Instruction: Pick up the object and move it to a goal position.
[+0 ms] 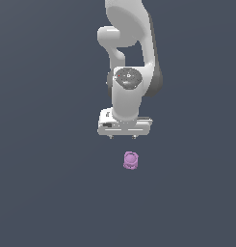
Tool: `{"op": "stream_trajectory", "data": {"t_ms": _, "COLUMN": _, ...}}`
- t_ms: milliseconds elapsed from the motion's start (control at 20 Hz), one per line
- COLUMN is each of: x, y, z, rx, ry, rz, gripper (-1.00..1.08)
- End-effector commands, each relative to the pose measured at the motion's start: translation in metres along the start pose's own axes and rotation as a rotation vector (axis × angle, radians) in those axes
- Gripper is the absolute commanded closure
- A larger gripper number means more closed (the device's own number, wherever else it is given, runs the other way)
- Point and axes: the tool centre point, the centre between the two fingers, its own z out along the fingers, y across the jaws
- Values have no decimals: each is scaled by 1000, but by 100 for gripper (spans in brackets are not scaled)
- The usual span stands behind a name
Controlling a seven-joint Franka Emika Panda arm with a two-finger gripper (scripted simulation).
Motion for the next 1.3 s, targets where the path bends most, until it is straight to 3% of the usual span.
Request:
{"op": "stream_trajectory", "data": {"t_ms": 0, "x": 9, "y": -4, "z": 7, "rx": 3, "ry": 2, "rz": 23, "gripper": -92}}
{"op": "stream_trajectory", "data": {"t_ms": 600, "x": 55, "y": -31, "z": 47, "rx": 16, "ry": 14, "rz": 150, "gripper": -92}}
{"op": "stream_trajectory", "data": {"t_ms": 1250, "x": 62, "y": -37, "z": 62, "rx": 19, "ry": 15, "rz": 174, "gripper": -92}}
